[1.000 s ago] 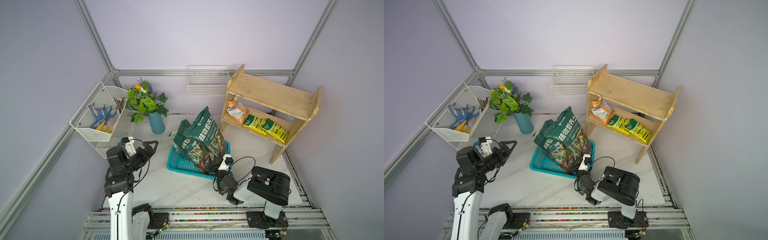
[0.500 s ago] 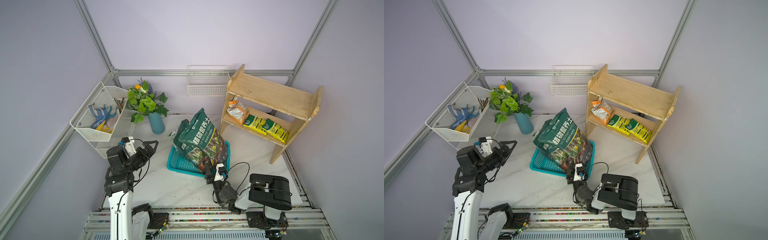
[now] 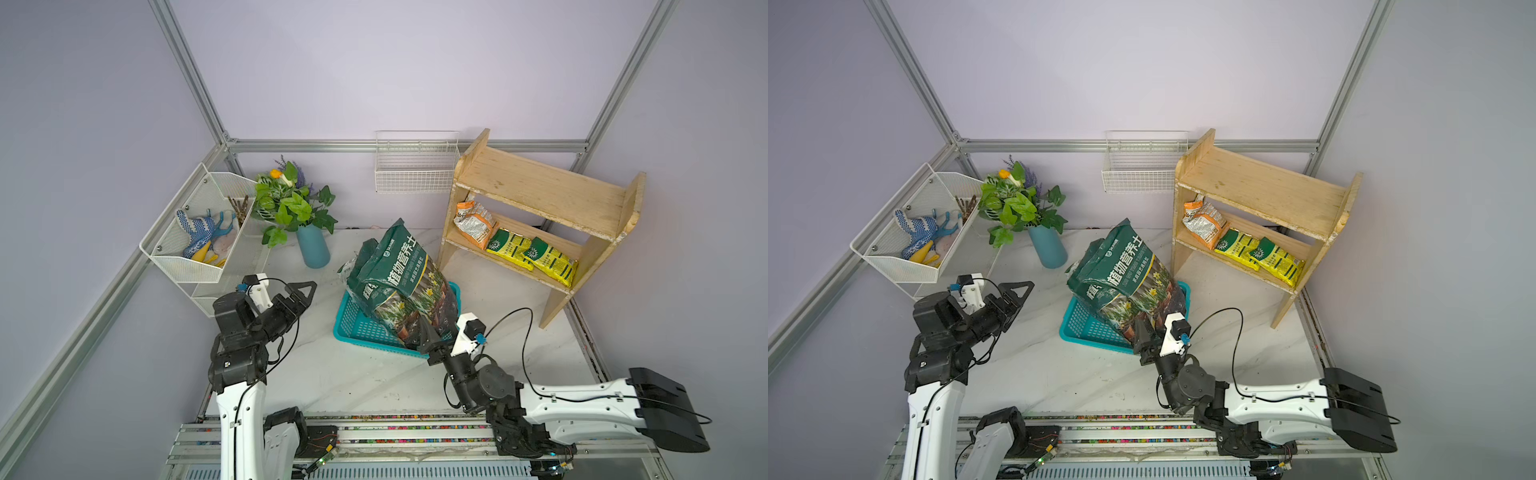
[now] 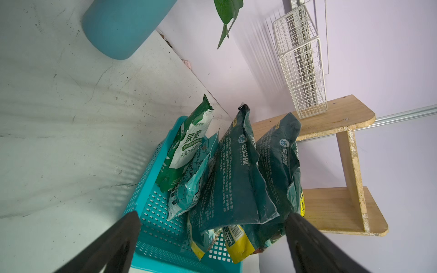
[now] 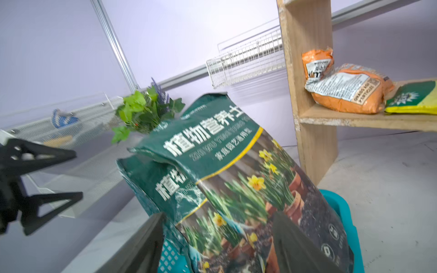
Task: Take down the fertilizer bag from the shelf
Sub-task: Place the fertilizer bag in the storage box.
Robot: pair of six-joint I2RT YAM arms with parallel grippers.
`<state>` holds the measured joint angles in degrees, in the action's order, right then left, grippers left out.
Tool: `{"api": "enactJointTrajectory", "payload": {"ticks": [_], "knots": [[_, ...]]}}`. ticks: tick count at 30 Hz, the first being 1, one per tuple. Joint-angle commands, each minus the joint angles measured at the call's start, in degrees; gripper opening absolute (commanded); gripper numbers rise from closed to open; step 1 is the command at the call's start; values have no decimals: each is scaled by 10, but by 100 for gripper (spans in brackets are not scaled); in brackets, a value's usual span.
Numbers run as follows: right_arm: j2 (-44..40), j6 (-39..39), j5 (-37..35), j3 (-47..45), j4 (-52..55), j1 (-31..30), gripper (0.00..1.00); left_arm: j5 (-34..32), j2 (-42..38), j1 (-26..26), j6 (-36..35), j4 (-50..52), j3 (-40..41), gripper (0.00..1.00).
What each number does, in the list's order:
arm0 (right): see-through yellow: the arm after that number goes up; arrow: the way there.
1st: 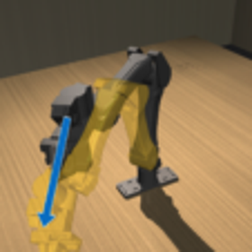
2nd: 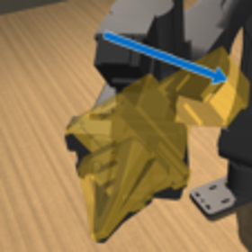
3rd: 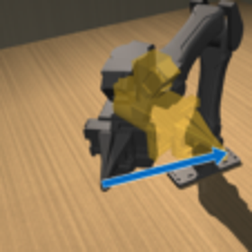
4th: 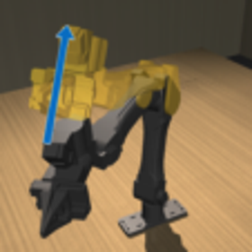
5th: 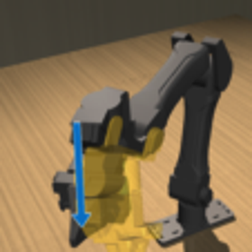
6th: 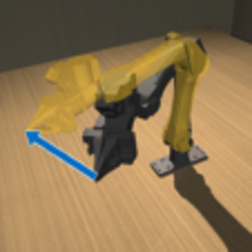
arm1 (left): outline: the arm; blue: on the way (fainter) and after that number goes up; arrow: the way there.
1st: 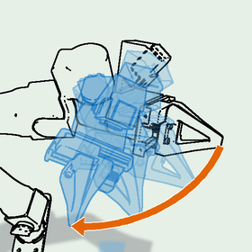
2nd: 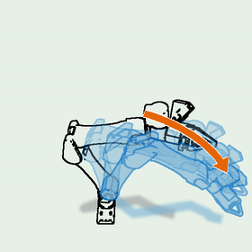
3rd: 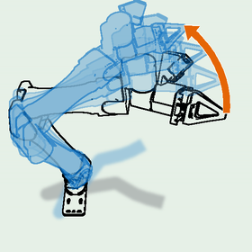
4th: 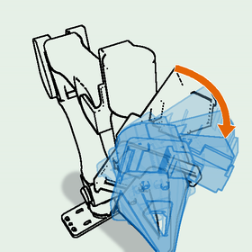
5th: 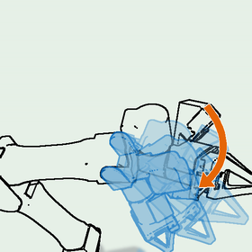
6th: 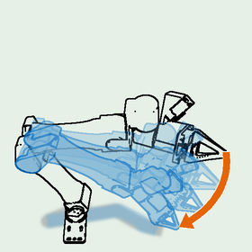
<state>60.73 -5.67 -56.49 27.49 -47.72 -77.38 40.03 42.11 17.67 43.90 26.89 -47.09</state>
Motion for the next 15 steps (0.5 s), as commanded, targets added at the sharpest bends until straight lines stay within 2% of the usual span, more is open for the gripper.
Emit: {"api": "enactJointTrajectory", "payload": {"ticks": [1,2,4,6,10,15], "knots": [[-48,-16,37,5,121,-1,79,1,-1,5,-1,-8,7,100],[-57,-8,32,8,118,2,80,1,1,5,-1,-8,8,100],[-63,-20,21,46,177,15,77,1,0,5,-2,-8,8,100],[-47,-67,22,100,263,46,74,0,-1,5,-2,-7,8,100],[22,-164,131,216,420,140,69,-1,-1,5,-2,-8,8,100],[118,-194,171,320,487,190,69,-3,-2,5,-2,-8,9,100]]}}
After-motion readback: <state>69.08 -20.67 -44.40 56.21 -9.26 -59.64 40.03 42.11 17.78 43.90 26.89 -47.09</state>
